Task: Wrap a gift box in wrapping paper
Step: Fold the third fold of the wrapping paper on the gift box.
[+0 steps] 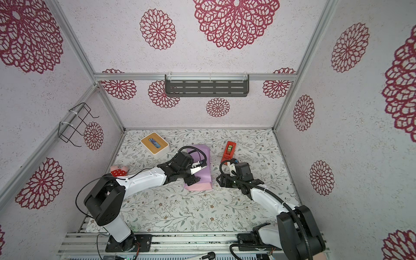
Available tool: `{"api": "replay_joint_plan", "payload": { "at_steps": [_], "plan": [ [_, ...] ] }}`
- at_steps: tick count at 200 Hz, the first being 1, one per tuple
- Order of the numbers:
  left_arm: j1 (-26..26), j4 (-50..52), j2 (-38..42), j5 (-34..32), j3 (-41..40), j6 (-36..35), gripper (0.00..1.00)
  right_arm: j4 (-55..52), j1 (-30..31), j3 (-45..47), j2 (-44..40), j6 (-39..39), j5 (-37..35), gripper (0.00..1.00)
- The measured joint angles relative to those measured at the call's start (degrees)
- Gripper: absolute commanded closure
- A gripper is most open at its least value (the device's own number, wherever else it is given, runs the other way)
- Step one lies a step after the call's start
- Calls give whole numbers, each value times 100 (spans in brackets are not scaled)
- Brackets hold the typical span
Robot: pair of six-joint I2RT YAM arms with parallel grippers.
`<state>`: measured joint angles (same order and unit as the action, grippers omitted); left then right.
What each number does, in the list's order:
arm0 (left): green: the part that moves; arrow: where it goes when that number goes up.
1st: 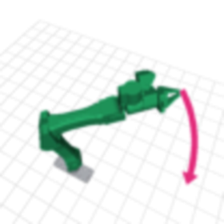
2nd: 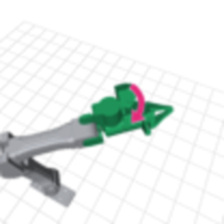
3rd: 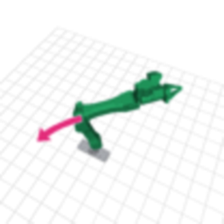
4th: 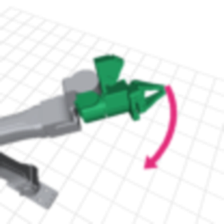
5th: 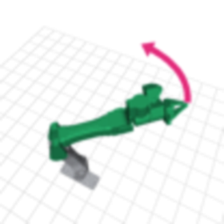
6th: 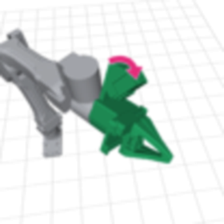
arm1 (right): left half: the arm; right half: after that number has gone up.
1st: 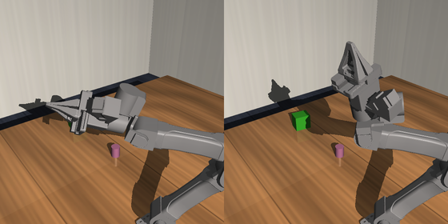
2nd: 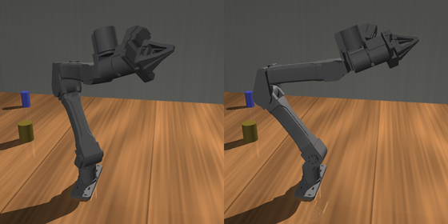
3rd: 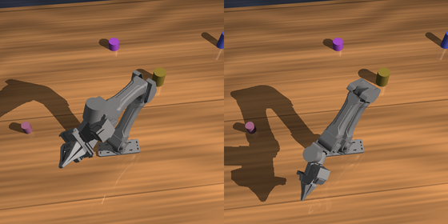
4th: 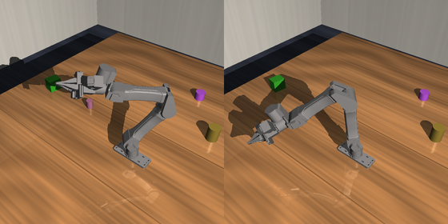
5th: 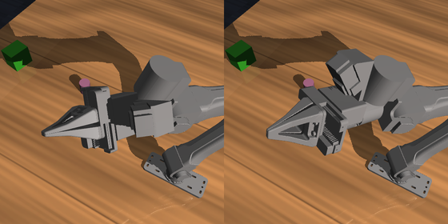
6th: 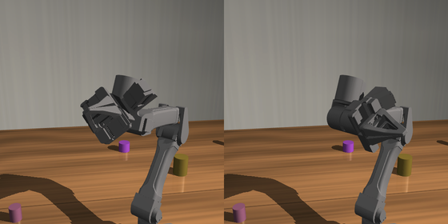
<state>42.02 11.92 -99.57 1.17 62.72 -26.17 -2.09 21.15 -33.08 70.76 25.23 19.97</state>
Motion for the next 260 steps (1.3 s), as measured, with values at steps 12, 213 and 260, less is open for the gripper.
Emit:
{"api": "replay_joint_plan", "payload": {
  "at_steps": [12,213,260],
  "plan": [
    [0,-9,-81,-52,22,-55,15,46,0,0,17,31,22,28],
    [256,-1202,-258,-1119,-597,-595,16,1550,422,109,1344,437,-240,57],
    [295,-1303,-269,-1176,-645,-599,16,1910,514,251,1547,439,-179,63]
  ]
}}
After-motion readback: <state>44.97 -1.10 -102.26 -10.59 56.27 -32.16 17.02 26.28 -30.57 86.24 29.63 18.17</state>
